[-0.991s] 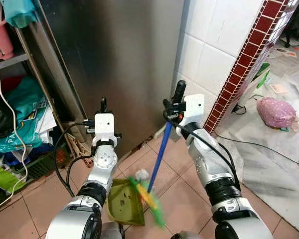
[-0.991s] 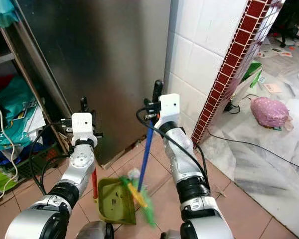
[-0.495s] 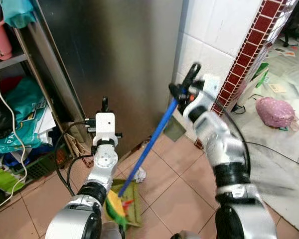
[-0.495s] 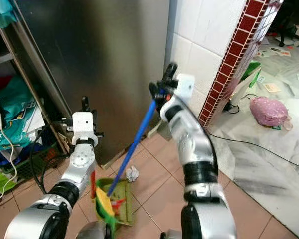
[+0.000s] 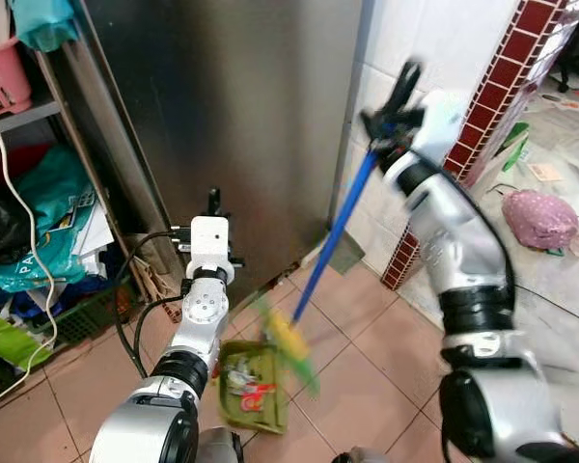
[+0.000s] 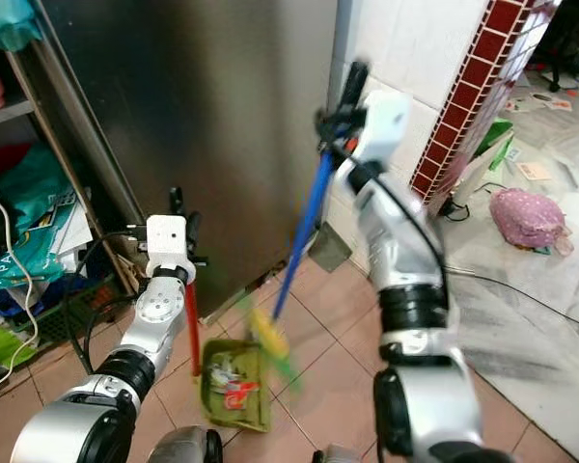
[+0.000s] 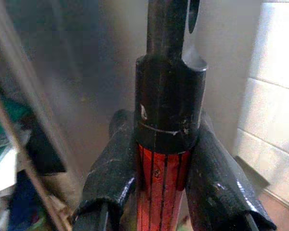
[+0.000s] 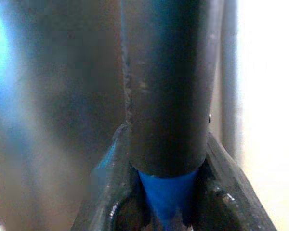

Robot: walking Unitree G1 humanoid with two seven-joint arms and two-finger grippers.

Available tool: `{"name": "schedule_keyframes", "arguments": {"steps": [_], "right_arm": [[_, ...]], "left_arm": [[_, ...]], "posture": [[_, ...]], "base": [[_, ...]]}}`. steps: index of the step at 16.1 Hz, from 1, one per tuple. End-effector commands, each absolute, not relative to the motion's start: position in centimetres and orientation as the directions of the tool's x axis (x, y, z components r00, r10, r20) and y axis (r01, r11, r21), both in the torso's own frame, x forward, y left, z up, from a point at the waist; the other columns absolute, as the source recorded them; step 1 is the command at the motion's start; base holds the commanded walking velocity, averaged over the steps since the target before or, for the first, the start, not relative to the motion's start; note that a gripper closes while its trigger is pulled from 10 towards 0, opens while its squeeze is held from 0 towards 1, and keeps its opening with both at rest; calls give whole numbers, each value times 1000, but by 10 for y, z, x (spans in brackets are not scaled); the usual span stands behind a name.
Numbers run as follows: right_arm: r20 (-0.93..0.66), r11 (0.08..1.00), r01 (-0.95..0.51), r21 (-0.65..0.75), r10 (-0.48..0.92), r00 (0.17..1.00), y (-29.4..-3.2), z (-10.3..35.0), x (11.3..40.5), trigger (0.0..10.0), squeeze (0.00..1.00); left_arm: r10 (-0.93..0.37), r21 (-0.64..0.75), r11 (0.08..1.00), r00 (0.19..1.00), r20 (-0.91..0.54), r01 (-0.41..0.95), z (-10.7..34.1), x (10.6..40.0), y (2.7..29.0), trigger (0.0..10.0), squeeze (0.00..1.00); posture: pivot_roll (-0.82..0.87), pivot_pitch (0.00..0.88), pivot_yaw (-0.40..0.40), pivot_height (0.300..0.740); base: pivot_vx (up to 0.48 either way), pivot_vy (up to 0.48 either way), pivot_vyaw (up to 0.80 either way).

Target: Sweep floor

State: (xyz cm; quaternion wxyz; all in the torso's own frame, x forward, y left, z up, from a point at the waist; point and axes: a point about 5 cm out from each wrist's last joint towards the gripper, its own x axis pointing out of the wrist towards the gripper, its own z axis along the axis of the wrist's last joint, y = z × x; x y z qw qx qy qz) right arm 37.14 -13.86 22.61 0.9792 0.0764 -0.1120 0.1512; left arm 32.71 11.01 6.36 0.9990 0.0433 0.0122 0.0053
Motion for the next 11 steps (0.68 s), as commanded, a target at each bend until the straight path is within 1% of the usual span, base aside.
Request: {"name": "schedule_keyframes", "arguments": {"steps": [1,2,4,7,8,9,10,11], "right_arm": [[387,941,-318,115,253,887,-137,261,369,10000,0],[412,948,-300,106,233,881,-139,268,370,10000,0],[430,964,-262,47,217,876,-141,271,370,10000,0],[374,994,-103,-42,111,921,-156,246,368,10000,0],[349,998,-52,-23,56,935,-161,235,366,10000,0],[337,999,-32,-21,37,941,-163,230,364,10000,0],[325,999,-15,-38,26,946,-164,221,360,10000,0],[298,998,19,-65,1,955,-166,210,356,10000,0]], "left_arm": [[-60,48,997,998,-29,61,65,327,101,10000,0],[-81,42,996,996,-27,82,65,326,101,10000,0],[-83,26,996,996,-45,85,63,326,101,10000,0],[-150,-22,988,989,-4,150,66,321,96,10000,0],[-160,-33,986,987,18,161,67,318,97,10000,0],[-159,-36,986,987,32,160,68,316,99,10000,0],[-155,-29,987,987,44,156,69,313,103,10000,0],[-141,31,990,989,53,139,71,310,110,10000,0]], "posture": [[-82,0,2,740],[-81,0,3,740],[-81,0,4,740],[-74,0,0,740],[-75,0,0,740],[-75,0,1,740],[-78,0,3,740],[-78,0,0,740]], "base": [[0,0,0],[0,0,0],[0,0,0],[0,0,0],[0,0,0],[0,0,0],[0,0,0],[0,0,0]]}}
